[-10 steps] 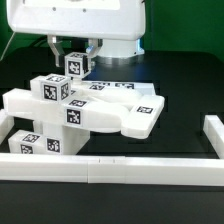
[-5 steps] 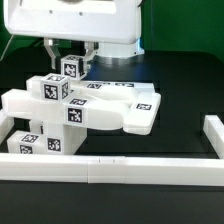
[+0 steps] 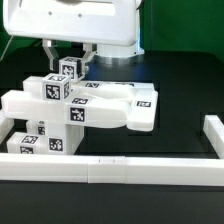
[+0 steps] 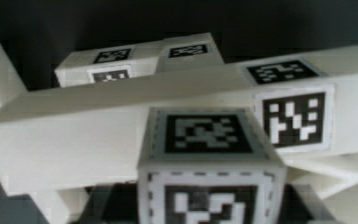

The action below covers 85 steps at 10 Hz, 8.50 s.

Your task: Assemble chair

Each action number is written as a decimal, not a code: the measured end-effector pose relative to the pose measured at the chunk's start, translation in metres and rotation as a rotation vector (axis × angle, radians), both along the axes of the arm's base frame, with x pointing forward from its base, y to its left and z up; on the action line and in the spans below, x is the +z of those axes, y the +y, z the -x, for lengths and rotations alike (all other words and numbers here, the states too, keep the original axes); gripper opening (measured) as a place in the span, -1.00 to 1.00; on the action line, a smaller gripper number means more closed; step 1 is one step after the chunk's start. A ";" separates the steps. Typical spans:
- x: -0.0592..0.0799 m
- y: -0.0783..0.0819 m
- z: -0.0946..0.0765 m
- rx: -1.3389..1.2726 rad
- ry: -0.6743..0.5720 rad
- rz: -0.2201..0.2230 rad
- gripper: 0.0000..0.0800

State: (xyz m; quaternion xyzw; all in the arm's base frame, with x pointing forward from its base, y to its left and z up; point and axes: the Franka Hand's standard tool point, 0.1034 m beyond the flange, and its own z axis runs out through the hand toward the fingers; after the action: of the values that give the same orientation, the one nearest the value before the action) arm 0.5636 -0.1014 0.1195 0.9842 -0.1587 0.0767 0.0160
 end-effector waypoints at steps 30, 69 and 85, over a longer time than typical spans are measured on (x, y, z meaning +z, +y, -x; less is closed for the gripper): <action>0.003 -0.008 0.000 -0.138 0.118 -0.081 -0.29; 0.000 -0.006 0.000 0.166 0.129 -0.062 0.62; -0.001 -0.005 0.000 -0.521 0.114 -0.121 -0.29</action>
Offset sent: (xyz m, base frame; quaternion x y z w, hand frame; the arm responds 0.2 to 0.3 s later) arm 0.0000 0.0000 0.0000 0.0000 0.0000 0.0000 1.0000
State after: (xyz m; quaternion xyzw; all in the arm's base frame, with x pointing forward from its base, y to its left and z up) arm 0.5635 -0.1062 0.1189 0.9121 -0.4096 0.0047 -0.0146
